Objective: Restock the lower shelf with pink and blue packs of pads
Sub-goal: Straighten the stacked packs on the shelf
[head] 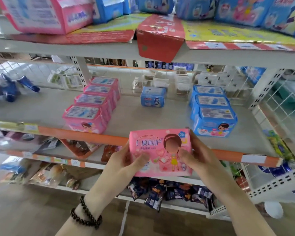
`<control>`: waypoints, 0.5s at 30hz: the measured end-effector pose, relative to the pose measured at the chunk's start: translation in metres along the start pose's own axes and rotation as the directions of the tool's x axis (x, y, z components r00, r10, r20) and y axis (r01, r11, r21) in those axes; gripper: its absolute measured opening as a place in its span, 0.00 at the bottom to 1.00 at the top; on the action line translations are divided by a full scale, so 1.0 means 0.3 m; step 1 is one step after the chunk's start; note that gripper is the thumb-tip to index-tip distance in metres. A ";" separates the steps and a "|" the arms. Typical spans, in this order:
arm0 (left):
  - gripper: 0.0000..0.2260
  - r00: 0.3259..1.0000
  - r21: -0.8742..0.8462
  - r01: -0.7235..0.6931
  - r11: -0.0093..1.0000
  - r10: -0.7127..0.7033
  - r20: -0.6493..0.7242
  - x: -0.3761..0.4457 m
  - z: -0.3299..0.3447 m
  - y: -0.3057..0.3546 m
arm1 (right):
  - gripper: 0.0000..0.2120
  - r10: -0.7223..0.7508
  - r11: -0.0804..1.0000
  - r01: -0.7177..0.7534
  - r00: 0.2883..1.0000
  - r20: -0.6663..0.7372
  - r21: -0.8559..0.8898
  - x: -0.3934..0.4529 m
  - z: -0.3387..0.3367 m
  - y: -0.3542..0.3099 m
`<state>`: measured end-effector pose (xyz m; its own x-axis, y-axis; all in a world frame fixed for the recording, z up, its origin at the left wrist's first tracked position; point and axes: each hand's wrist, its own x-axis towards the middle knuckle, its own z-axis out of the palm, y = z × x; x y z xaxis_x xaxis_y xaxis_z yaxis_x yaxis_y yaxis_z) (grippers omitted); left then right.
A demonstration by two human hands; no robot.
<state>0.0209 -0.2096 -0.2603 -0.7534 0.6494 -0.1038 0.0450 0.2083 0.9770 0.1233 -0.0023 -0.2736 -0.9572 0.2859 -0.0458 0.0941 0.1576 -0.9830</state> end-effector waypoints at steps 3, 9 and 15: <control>0.15 0.999 0.034 -0.034 0.999 0.035 -0.018 0.008 -0.086 -0.023 | 0.26 -0.051 0.999 0.049 0.996 -0.069 -0.024 0.049 0.094 -0.035; 0.13 0.998 -0.016 -0.059 0.998 0.059 -0.014 0.031 -0.327 -0.065 | 0.10 -0.077 0.995 0.069 0.991 -0.110 -0.076 0.152 0.318 -0.104; 0.11 0.995 -0.056 -0.100 0.993 0.098 -0.034 0.051 -0.578 -0.145 | 0.17 -0.049 0.994 0.043 0.997 -0.057 -0.096 0.253 0.532 -0.111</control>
<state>-0.1064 -0.3357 -0.2721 -0.7675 0.6411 -0.0014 0.0830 0.1015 0.9914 0.0039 -0.1366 -0.2726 -0.9434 0.3314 0.0123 0.0787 0.2599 -0.9624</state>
